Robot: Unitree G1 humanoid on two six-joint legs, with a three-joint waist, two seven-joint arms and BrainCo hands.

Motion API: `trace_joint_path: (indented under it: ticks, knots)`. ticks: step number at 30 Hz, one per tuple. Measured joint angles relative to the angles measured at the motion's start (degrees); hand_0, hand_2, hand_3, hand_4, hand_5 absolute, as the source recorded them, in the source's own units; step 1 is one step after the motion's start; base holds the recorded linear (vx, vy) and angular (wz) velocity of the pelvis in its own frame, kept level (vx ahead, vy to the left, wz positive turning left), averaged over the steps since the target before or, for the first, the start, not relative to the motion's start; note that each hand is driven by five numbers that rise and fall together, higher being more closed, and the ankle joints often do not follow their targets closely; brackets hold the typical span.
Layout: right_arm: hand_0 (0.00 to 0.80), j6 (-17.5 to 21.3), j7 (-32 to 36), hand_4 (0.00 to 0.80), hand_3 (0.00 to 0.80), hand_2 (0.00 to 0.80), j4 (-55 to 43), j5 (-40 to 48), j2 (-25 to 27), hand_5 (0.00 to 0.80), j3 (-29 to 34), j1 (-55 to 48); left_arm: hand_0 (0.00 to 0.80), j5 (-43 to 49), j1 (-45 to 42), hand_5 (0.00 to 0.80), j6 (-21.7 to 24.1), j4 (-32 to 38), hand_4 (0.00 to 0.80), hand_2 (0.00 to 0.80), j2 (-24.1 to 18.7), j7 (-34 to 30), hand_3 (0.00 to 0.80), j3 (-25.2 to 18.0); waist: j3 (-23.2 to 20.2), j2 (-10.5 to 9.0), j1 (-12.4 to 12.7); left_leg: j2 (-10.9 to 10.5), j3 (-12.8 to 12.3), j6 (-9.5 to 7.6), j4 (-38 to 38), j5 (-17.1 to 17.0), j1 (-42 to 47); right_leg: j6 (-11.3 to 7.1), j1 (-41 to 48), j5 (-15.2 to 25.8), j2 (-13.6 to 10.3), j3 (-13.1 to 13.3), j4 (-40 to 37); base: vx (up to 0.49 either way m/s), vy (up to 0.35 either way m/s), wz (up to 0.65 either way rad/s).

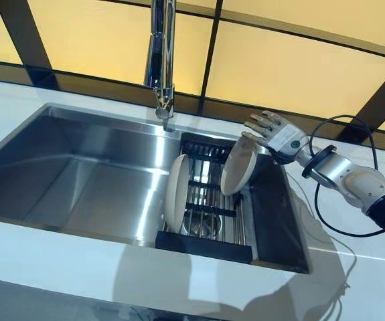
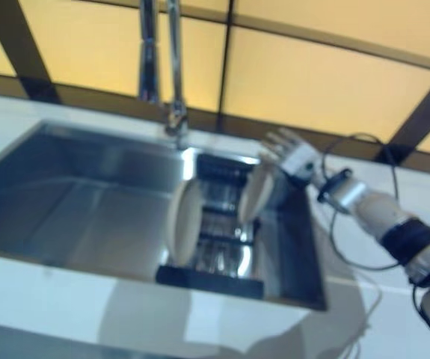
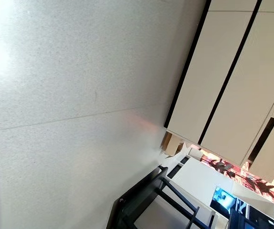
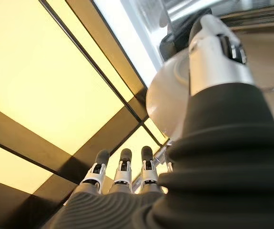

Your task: Take plates into dishwasher

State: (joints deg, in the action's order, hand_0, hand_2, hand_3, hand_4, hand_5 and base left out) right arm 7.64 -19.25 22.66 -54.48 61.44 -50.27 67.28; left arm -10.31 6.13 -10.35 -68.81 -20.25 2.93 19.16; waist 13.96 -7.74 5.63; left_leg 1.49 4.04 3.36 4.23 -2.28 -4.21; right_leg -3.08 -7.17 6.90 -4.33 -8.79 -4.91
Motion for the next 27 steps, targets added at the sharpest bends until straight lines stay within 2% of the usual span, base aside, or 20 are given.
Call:
trace_joint_path:
  ticks: [27]
  knots:
    - [0.000,0.00,3.05,0.000,0.000,0.000,-0.30,-0.03,-1.93,0.000,-0.22,0.03,0.000,-2.97,0.91,0.000,1.12,0.29,0.000,0.000,-0.01,0.57,0.000,0.56,1.17,-0.03,0.18,-0.01,0.82,0.15,0.05,-0.42,-1.45,0.02,-1.13,0.02,-0.03,-0.37,0.00,-0.004,0.002,0.01]
